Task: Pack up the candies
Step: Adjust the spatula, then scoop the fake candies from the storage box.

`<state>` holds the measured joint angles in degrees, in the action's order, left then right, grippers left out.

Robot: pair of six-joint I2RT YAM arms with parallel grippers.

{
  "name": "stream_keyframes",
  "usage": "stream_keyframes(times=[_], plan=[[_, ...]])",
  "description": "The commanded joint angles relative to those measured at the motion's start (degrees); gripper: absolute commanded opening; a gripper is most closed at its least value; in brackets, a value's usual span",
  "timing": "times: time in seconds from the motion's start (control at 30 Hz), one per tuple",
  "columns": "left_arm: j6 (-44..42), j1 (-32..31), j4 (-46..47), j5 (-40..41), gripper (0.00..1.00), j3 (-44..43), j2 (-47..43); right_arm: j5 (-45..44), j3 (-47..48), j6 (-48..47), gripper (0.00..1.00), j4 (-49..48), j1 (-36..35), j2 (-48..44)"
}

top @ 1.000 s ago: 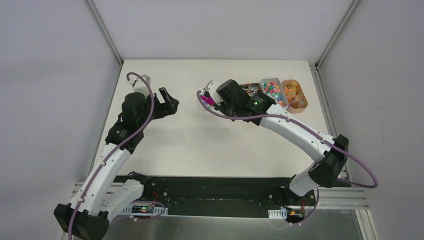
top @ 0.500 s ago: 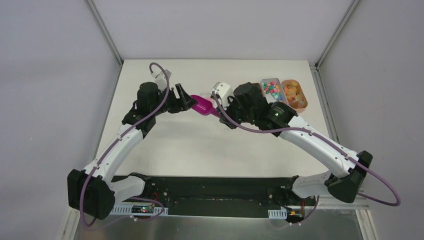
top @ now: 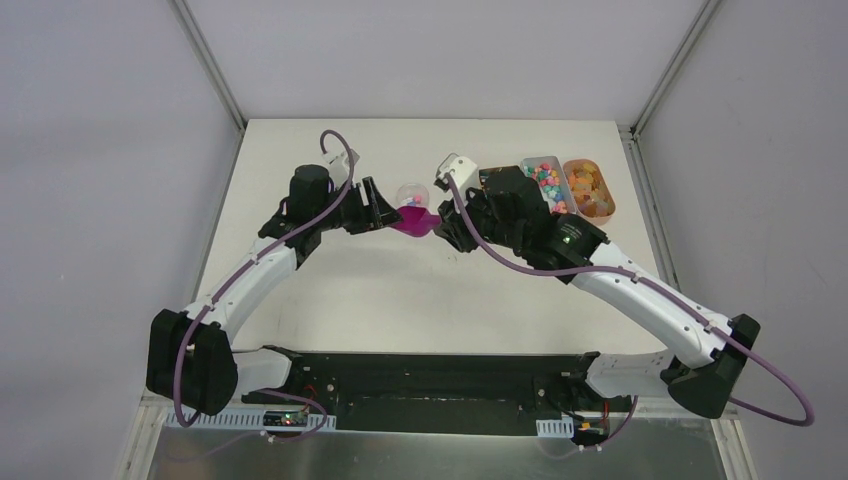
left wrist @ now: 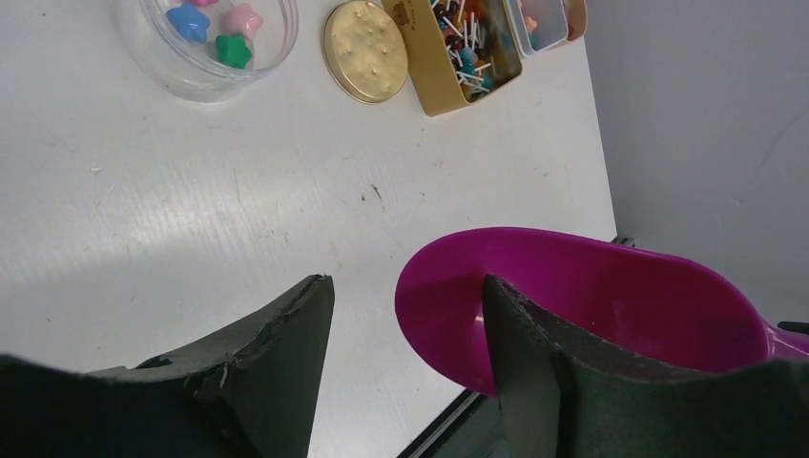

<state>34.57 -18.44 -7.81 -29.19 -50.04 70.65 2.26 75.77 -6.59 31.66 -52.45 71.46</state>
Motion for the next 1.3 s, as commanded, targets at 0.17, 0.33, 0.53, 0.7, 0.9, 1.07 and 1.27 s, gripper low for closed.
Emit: stream_keyframes(times=[0.17, 0.33, 0.53, 0.7, 0.9, 1.07, 1.27], plan=[[-2.1, -0.4, -1.2, 2.3, 0.68, -1.1, -2.5, -1.6, -0.6, 2.3, 0.0, -5.5, 5.0, -1.8], [-7.3, -0.4, -7.4, 9.6, 0.82, -4.8, -6.6, -6.9, 1.4, 3.9, 0.0, 2.7, 15.7, -1.7], [-13.2, -0.4, -11.0, 15.0, 0.99, -5.5, -9.9, -16.9, 7.1, 3.3, 0.0, 14.7, 25.7, 2.5], [-15.0, -0.5, -11.2, 17.9, 0.99, -3.5, -12.3, -19.3, 10.9, 3.1, 0.0, 19.6, 32.9, 6.3], [-16.3, -0.5, -11.3, 19.8, 0.99, -1.2, -13.9, -21.2, 15.2, 2.3, 0.0, 23.4, 36.7, 12.1], [-16.7, -0.5, -11.3, 19.3, 0.99, -1.2, -14.0, -20.7, 17.8, 1.0, 0.0, 25.3, 38.0, 17.2], [-16.9, -0.5, -11.2, 19.9, 0.99, -1.1, -14.4, -18.1, 19.8, 0.0, 0.0, 25.6, 38.2, 22.9]])
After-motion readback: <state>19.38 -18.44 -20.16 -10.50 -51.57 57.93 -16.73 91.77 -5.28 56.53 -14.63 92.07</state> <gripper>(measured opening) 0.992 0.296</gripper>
